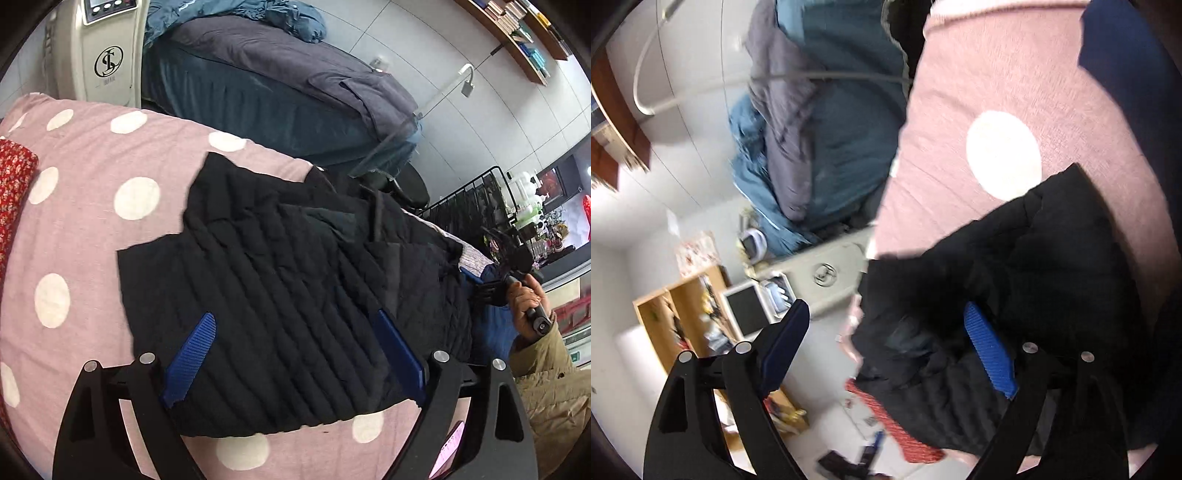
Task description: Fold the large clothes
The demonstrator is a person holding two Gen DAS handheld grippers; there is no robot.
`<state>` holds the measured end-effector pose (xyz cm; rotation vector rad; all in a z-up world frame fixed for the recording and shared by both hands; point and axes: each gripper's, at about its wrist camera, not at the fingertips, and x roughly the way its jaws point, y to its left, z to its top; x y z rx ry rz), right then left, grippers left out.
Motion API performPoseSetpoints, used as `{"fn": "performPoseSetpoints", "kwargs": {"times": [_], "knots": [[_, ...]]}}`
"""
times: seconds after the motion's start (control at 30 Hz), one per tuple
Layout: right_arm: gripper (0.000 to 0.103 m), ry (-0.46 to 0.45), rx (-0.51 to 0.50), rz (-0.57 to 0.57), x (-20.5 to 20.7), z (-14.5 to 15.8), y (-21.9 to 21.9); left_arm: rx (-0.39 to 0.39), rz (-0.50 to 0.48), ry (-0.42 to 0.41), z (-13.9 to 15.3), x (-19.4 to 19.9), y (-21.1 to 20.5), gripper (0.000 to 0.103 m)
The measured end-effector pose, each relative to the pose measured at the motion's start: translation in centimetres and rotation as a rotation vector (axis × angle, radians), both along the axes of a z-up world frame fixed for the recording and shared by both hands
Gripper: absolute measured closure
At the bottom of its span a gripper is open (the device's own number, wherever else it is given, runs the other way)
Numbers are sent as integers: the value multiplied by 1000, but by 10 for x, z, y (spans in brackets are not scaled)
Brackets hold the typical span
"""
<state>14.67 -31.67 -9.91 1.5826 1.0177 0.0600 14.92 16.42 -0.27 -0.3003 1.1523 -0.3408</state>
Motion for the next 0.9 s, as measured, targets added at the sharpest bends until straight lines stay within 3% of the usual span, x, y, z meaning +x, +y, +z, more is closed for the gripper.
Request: {"fn": "performPoseSetpoints", "kwargs": {"times": [0.1,0.27,0.33,0.4,0.57,0.77,0.9], "knots": [[18,-37,-166,76,-4,37,4,38,-7,-22,2,-4,-14,16],[18,-98,-647,327,-25,98,58,140,-42,-37,-3,-16,-34,14],[18,-127,-818,444,-41,104,93,160,-60,-32,-9,-25,-42,14],[18,-136,-918,538,-58,98,121,194,-81,-33,-16,-36,-50,14],[18,-147,-1076,712,-98,66,180,261,-135,-38,-29,-58,-77,14],[18,-139,-1173,884,-106,36,231,393,-247,-66,-57,-68,-122,13],[18,-77,-1234,919,-94,20,234,537,-184,-67,-73,-38,-127,13]]}}
